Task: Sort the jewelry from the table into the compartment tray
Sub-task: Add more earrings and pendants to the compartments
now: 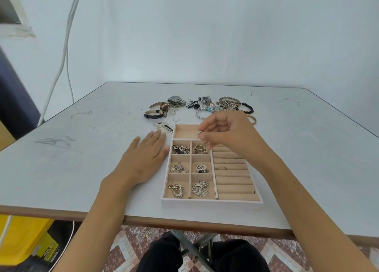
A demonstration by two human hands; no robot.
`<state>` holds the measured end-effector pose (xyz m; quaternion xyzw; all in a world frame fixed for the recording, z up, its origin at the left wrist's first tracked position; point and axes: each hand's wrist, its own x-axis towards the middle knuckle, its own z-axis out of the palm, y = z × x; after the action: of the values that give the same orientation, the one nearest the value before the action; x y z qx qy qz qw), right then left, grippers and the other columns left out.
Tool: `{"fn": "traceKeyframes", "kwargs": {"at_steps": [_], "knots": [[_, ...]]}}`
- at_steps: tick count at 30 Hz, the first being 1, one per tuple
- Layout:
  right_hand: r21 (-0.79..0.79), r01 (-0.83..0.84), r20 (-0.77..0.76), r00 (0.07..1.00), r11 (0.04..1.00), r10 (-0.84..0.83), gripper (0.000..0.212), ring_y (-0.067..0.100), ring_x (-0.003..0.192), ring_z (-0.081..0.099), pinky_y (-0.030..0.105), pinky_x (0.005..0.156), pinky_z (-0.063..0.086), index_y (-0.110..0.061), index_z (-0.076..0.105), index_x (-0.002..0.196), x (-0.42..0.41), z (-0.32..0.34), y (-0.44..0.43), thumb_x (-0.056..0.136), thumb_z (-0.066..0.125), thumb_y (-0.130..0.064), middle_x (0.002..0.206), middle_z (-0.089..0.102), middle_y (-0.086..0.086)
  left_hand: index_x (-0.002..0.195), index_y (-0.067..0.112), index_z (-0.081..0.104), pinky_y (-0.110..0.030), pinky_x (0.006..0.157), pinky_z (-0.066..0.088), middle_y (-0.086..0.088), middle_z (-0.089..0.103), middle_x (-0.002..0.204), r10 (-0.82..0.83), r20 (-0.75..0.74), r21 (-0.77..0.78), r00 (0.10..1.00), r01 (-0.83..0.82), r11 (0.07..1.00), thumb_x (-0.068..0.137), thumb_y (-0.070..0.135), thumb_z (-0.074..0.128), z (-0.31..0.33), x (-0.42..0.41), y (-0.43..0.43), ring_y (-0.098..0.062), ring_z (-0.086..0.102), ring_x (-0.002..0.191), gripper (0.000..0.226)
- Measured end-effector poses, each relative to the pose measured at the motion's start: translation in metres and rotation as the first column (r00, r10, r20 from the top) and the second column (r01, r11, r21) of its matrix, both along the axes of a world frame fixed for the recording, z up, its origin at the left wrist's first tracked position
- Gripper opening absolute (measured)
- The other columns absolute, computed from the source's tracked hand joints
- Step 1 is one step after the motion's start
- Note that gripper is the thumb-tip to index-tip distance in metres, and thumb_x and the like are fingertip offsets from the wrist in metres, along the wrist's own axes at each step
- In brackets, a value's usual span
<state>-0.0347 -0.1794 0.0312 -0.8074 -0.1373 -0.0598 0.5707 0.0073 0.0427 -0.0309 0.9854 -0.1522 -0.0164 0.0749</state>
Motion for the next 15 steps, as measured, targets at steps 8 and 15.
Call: {"fn": "traceKeyframes", "kwargs": {"at_steps": [8, 15], "knots": [[-0.182, -0.166, -0.03, 0.986, 0.969, 0.163, 0.014, 0.016, 0.06, 0.062, 0.025, 0.06, 0.052, -0.011, 0.075, 0.086, -0.009, -0.002, 0.029, 0.075, 0.075, -0.001, 0.073, 0.071, 0.004, 0.152, 0.022, 0.003, -0.034, 0.119, -0.004, 0.008, -0.006, 0.159, 0.006, -0.005, 0.004, 1.0, -0.006, 1.0, 0.102, 0.041, 0.011, 0.0, 0.0, -0.001, -0.006, -0.007, 0.146, 0.054], [-0.49, -0.106, 0.011, 0.992, 0.865, 0.128, 0.008, -0.007, 0.052, 0.052, 0.016, 0.062, 0.037, -0.027, 0.074, 0.077, -0.008, -0.003, 0.044, 0.075, 0.075, -0.019, 0.067, 0.07, -0.011, 0.152, 0.022, 0.004, -0.033, 0.119, -0.005, 0.008, -0.006, 0.159, 0.005, -0.006, -0.015, 1.0, -0.005, 1.0, 0.102, 0.04, 0.011, 0.002, -0.002, -0.001, -0.006, -0.007, 0.146, 0.054]]}}
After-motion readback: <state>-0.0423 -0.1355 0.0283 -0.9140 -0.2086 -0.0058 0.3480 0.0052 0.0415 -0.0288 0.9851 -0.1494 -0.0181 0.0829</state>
